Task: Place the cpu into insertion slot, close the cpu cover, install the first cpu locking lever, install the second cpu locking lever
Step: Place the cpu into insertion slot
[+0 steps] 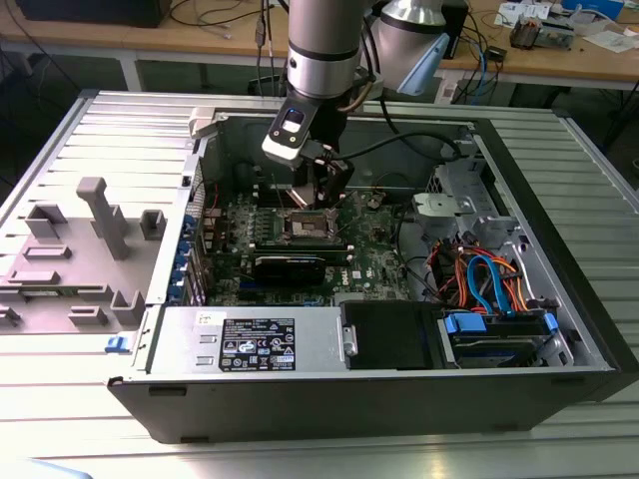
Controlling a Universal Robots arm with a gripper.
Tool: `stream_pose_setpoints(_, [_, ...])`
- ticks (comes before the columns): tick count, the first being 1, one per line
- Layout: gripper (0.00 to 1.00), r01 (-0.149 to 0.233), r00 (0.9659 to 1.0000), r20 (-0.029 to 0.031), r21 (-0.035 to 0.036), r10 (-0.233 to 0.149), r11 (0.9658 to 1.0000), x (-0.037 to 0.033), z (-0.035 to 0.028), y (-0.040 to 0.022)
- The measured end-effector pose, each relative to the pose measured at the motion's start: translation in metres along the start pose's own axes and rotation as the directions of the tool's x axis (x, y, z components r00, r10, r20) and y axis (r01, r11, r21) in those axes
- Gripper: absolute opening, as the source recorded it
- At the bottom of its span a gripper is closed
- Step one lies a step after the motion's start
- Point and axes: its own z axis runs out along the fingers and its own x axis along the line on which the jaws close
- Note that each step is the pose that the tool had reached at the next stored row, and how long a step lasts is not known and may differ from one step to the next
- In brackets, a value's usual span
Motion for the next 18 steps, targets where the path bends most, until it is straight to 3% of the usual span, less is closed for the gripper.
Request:
stream_pose_setpoints(12, [0.55, -0.003, 1.0, 0.0014, 0.0008, 0.003, 1.0, 0.0, 0.0004, 0.0])
stream_pose_setpoints(18, [0.55, -0.008, 0.9999, 0.0067, 0.004, 0.008, 1.0, -0.0001, 0.0008, 0.0])
